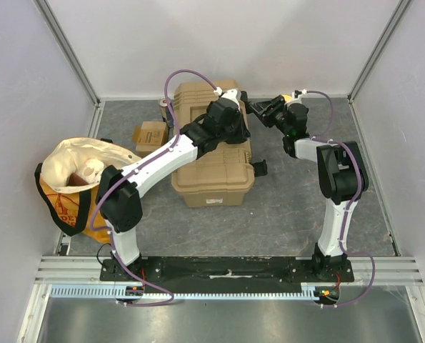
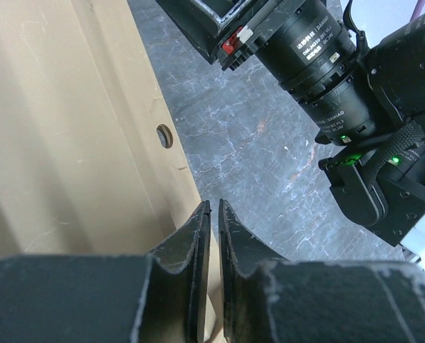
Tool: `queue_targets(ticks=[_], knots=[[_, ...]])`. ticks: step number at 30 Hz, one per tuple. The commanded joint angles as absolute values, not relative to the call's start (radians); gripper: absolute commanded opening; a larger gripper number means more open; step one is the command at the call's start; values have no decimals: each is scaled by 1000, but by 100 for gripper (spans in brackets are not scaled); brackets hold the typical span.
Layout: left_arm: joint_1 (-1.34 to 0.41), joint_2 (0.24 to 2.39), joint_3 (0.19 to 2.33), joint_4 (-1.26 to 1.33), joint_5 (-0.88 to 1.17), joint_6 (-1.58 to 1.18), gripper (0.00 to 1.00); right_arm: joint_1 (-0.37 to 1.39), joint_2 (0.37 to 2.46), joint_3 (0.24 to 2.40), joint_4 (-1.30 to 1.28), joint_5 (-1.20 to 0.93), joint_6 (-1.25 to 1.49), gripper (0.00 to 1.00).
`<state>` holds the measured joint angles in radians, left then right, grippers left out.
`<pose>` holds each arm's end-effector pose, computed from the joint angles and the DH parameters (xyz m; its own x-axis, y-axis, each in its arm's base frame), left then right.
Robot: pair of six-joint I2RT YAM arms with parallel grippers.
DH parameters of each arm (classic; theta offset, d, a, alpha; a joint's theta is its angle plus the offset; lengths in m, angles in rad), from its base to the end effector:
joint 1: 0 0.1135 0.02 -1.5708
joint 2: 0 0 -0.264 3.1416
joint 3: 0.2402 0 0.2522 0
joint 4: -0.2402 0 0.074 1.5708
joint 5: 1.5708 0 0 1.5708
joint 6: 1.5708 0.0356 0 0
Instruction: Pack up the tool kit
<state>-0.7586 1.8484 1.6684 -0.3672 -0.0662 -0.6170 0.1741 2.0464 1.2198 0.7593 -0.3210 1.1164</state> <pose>0.3192 -0.2993 0.3256 -0.6814 -0.1496 -0.7164 0.3079 0.8295 -0.4660 0.4496 0.0905 0.2014 -0.4553 0.7856 -0.4189 -0.1487 0.3967 0.9058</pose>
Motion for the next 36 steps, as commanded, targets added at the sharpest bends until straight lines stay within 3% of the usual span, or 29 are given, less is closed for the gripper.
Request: queue_targets(ticks=[1,19,36], knots=[[-727,1908,1597,-611,-129,-584,17,242,2013,1264,707,-396,1043,51],[-726,1904,1598,-620,-135,-571,15,256,2034,1270,853,-411,1104,51],[-721,1899,1623,-621,-127,-551,15,273,1960,1345,592,-285,827,47]])
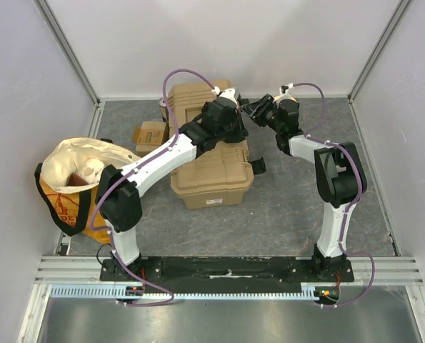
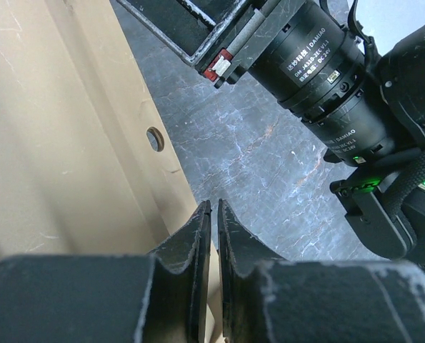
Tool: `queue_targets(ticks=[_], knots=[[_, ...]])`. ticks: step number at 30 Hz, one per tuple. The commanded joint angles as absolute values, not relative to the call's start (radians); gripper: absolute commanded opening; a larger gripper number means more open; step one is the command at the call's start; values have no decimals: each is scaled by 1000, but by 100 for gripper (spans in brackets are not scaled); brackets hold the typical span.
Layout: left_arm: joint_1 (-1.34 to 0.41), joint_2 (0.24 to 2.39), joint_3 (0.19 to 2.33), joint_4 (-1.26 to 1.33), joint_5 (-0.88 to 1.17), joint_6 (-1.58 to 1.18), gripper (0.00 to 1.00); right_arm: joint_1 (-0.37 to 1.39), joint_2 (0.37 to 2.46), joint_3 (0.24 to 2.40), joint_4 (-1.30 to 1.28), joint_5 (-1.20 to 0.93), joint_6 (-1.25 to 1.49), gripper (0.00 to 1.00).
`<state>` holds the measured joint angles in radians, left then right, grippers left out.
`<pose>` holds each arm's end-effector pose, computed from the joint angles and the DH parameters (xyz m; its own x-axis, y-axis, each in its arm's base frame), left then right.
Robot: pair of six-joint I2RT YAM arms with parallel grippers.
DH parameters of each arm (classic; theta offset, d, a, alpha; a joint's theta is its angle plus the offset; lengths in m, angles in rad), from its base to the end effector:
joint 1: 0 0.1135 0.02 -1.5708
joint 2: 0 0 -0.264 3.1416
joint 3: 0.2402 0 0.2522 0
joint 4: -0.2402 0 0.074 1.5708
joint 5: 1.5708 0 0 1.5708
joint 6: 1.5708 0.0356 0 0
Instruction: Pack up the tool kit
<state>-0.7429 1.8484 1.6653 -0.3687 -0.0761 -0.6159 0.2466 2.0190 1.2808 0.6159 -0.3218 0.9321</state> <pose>0.3240 -0.2939 0.3244 -0.6772 -0.1601 -0.7181 0.2886 0.8400 -0.4594 0.4462 0.1239 0.2178 -0.5009 0.6593 -0.5607 -0.2245 0.5267 0.8199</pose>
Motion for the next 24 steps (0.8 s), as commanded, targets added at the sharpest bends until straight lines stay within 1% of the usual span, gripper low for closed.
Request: queue_targets(ticks=[1,5,8,15,20,24], knots=[[-719,1898,1628,-621,-127,-548,15,272,1959,1348,591,-287,816,47],[-723,1888,1660,-626,-130,-535,15,279,1950,1358,566,-275,775,46],[-721,1875,1727,-644,-136,-514,15,284,1941,1362,551,-262,733,46],[-721,1822,1896,-676,-149,-459,20,296,1948,1391,517,-284,632,46],[-712,1744,1898,-681,-242,-449,30,299,1954,1405,491,-301,549,47],[-683,1662,1813,-683,-319,-489,38,301,1962,1423,463,-317,474,46]])
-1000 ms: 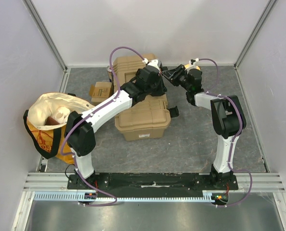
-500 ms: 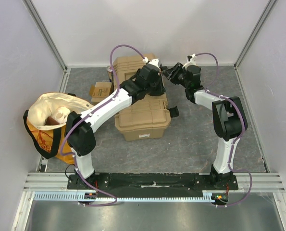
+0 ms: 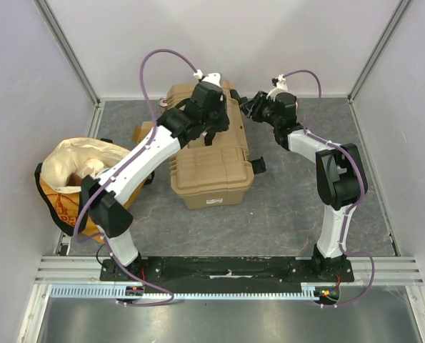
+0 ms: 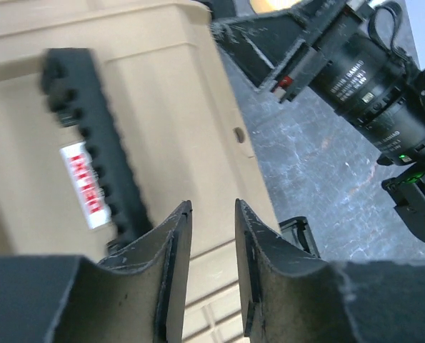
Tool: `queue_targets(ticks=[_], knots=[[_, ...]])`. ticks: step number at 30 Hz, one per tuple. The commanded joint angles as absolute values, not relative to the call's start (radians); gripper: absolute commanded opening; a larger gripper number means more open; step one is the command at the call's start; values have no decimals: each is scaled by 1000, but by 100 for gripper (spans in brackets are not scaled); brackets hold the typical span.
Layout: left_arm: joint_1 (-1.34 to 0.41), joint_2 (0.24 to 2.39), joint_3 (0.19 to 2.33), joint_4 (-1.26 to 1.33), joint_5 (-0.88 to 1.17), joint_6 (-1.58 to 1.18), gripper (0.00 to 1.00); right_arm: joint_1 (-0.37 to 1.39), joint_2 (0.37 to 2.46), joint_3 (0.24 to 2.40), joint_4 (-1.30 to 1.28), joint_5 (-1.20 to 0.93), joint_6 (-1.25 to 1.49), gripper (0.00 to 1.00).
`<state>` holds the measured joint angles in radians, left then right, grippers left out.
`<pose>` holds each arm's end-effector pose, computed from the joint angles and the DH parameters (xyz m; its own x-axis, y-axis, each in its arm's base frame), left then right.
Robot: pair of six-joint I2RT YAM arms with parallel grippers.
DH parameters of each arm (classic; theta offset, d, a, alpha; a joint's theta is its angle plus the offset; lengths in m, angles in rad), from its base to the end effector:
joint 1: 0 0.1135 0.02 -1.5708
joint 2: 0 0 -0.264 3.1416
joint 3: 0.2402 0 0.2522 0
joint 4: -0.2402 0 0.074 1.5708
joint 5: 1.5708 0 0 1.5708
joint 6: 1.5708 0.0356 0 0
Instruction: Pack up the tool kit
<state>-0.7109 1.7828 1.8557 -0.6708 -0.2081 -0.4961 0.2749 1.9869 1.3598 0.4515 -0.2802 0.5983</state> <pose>0.3120 -0.2590 0.3880 -0.6174 -0.0829 -0.7822 0.2446 0.9249 -0.2911 0.4466 0.1362 0.2409 -0.4335 0.4401 -0.7864 -0.3374 0.7299 0.5945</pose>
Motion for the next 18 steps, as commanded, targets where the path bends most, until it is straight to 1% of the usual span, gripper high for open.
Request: queue_targets(ticks=[1,7,13,18], knots=[[-669,1645,1787,-678,-322,-498,39,301,1967,1431,451,-322,462,47],[-615,1542,1655,-620,-318,-526,45,301,1979,1434,396,-319,426,50],[-559,1488,1580,-606,-322,-545,47,301,1965,1384,388,-293,431,57],[-517,1457,1536,-598,-319,-546,48,301,1951,1365,376,-293,431,58]])
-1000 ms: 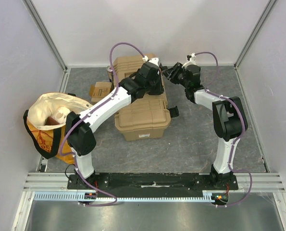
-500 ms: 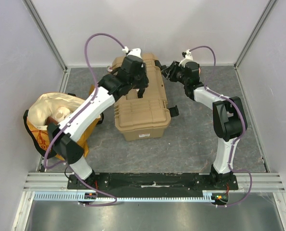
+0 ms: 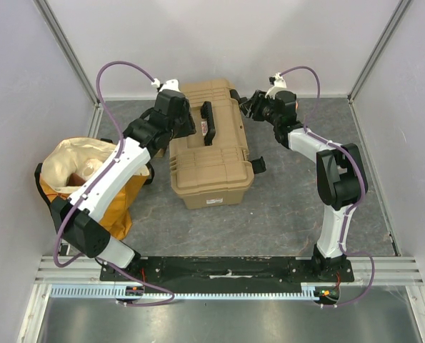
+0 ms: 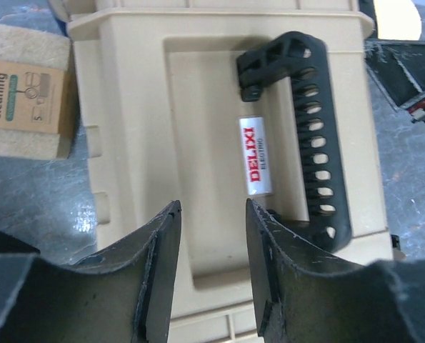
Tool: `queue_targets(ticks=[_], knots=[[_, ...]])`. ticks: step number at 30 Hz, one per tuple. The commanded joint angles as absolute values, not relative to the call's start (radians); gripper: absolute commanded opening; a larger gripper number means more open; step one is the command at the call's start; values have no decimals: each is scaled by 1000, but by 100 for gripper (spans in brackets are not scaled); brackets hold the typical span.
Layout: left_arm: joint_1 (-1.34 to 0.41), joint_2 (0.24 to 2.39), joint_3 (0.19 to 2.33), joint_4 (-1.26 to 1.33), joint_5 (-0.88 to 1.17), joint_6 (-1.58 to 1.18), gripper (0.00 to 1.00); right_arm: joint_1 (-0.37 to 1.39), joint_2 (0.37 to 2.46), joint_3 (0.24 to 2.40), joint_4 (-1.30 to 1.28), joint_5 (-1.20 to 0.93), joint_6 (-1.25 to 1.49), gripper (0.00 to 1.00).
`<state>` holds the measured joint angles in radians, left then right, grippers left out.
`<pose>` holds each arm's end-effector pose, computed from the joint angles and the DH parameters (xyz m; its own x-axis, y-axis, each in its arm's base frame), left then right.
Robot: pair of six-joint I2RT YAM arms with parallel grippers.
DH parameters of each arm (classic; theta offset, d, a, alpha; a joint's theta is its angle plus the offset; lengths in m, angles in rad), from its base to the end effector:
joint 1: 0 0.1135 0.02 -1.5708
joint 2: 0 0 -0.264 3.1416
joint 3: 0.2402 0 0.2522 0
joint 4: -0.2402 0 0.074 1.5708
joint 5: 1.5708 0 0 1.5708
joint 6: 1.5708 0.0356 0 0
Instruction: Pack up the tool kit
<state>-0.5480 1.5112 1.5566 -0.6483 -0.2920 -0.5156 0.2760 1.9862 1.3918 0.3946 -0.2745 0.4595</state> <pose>0.2915 -0.1659 0.3868 -0.5673 -0.2069 -0.7971 0.0194 0.9643 -0.2641 0.4488 0.1371 0.2461 -0.4008 0.3302 -0.8546 -0.3795 0.7892 0.4829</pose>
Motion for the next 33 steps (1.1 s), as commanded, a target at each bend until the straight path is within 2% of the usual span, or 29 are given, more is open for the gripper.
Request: queue_targets(ticks=[1,6,15,20,33], knots=[[-506,1454,1525,-598,-319,-548,48,301,1942,1362,370,-293,428,57],[-442,1443,1494,-589,-292,-543,50,296,1864,1350,325,-270,397,60],[-394,1519,1493,-569,-177,-486,60,288,1729,1336,201,-300,377,76],[-393,1563,1480,-569,-135,-469,62,287,1695,1322,111,-442,397,75],[-391,1615,1422,-586,-46,-437,60,313,1606,1155,146,-604,520,75]])
